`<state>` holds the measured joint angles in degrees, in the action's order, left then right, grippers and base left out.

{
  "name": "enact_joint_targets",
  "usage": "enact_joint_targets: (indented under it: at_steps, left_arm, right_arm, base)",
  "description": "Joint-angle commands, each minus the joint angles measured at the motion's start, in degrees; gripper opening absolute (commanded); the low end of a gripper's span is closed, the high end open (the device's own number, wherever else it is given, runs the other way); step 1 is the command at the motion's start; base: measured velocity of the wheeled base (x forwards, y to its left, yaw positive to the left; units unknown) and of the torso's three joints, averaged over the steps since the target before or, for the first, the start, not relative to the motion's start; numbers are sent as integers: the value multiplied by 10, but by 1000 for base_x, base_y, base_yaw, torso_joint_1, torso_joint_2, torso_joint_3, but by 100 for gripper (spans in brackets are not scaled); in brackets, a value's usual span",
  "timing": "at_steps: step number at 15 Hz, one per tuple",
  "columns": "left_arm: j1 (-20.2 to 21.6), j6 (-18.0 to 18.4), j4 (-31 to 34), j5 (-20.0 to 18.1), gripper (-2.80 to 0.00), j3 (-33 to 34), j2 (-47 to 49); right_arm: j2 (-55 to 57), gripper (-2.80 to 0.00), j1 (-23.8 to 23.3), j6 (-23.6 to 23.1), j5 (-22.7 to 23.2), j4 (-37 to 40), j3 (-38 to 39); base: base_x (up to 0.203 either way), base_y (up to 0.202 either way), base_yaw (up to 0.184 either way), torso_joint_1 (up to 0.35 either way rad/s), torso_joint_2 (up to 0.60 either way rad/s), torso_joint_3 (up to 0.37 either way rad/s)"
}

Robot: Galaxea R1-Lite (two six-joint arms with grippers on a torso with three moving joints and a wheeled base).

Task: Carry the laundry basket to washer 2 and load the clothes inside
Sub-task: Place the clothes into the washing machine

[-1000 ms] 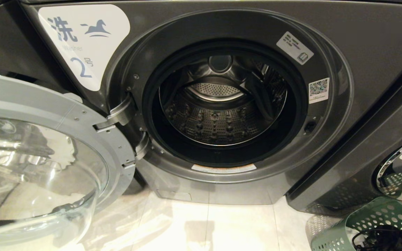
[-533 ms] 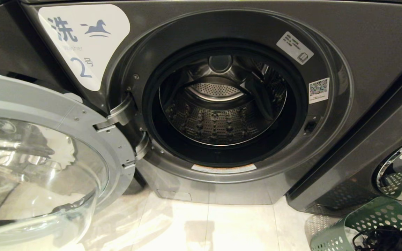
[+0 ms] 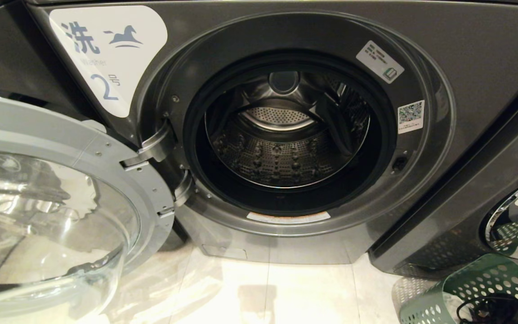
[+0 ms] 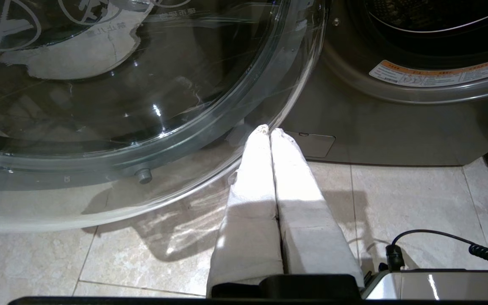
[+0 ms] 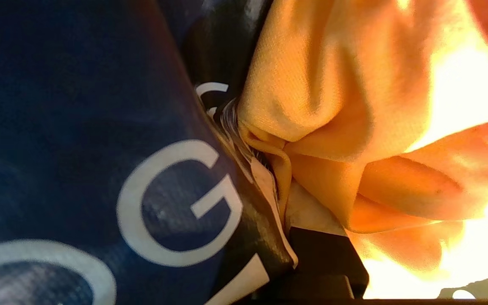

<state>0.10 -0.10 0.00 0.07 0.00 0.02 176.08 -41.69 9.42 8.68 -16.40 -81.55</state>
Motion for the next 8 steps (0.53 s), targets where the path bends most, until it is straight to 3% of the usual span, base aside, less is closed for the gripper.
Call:
enact_joint_targets:
  at_steps: [1,4,8]
  left_arm:
    - [0,0,0,0,-280,0,-1]
    - [0,0,0,0,-280,0,0]
    - [0,0,0,0,-280,0,0]
  right_arm:
    - [-3,-280,-1,1,-1,-1,2]
    - [-36,-280,-1,-2,-6,12,23]
    - [-166,-280,-1,-8,-7,139,76]
  base:
    - [0,0,0,0,0,0]
    - [0,0,0,0,0,0]
    - [0,0,0,0,0,0]
